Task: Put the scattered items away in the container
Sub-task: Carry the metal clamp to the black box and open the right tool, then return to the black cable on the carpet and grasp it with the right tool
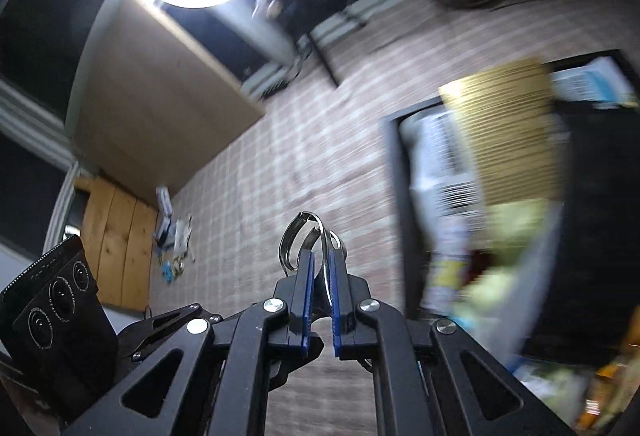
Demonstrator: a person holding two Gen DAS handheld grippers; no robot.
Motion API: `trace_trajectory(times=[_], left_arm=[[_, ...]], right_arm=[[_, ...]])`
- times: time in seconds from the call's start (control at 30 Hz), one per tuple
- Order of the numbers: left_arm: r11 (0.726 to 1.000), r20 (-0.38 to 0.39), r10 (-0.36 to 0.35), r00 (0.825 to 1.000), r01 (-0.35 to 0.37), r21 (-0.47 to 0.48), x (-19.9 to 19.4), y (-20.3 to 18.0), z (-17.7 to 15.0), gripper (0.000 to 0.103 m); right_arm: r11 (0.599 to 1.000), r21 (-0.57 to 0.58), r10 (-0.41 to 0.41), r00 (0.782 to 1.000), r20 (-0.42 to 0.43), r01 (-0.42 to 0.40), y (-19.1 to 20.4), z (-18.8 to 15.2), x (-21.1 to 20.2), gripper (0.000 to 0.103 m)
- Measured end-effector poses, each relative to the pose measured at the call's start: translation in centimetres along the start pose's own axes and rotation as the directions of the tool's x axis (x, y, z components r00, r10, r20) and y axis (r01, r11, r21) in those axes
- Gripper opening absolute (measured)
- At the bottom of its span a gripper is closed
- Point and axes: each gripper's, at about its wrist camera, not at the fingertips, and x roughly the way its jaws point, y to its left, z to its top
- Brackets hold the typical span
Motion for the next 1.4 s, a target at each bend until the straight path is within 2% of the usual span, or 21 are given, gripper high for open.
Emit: trace_trajectory(times=[0.23,0.37,0.47,0.67,0.73,0.83,0.93,1.03,1.23,1.4], left_arm=[[0.987,-0.024,-0.068,0.997,0.071,0.144,4.5,-8.5,3.1,0.027],[0.976,-0.052,-0.083,0.995,0.092,0.2,7.7,-12.7,4.3,0.027],[0.97,-0.067,-0.087,0.994,0.099,0.223,9.3,-14.5,4.9,0.026],[0.958,-0.096,-0.082,0.992,0.105,0.268,11.5,-16.9,5.2,0.029],[0.958,-0.098,-0.092,0.991,0.115,0.264,11.4,-16.9,5.2,0.029],[0.958,-0.081,-0.074,0.994,0.094,0.27,10.8,-16.7,5.2,0.031],[0.961,-0.065,-0.062,0.996,0.077,0.267,9.2,-16.0,4.9,0.033],[0.969,-0.047,-0.038,0.998,0.049,0.24,7.8,-14.5,4.6,0.035],[0.985,-0.025,0.051,0.998,-0.046,0.168,4.1,-8.9,2.9,0.037],[0.981,-0.013,0.176,0.984,-0.174,0.079,0.0,-2.0,0.0,0.039]], right_arm=[[0.993,0.099,-0.078,0.988,0.13,0.066,-6.6,-0.1,-7.8,0.008],[0.983,0.161,-0.115,0.98,0.163,0.089,-10.5,-0.3,-10.6,0.008],[0.974,0.201,-0.136,0.976,0.172,0.101,-13.2,-0.5,-12.1,0.008],[0.967,0.228,-0.159,0.971,0.176,0.117,-15.8,-0.8,-13.3,0.008],[0.967,0.224,-0.161,0.972,0.171,0.121,-16.1,-0.9,-13.4,0.011],[0.965,0.22,-0.179,0.969,0.17,0.14,-16.1,-0.9,-13.6,0.014],[0.964,0.212,-0.199,0.966,0.168,0.162,-15.8,-1.1,-13.5,0.033],[0.968,0.18,-0.204,0.965,0.162,0.175,-14.8,-1.2,-13.1,0.034],[0.976,0.118,-0.2,0.966,0.161,0.182,-12.0,-1.9,-12.6,0.038],[0.984,0.011,-0.176,0.976,0.13,0.177,-7.7,-2.7,-10.6,0.044]])
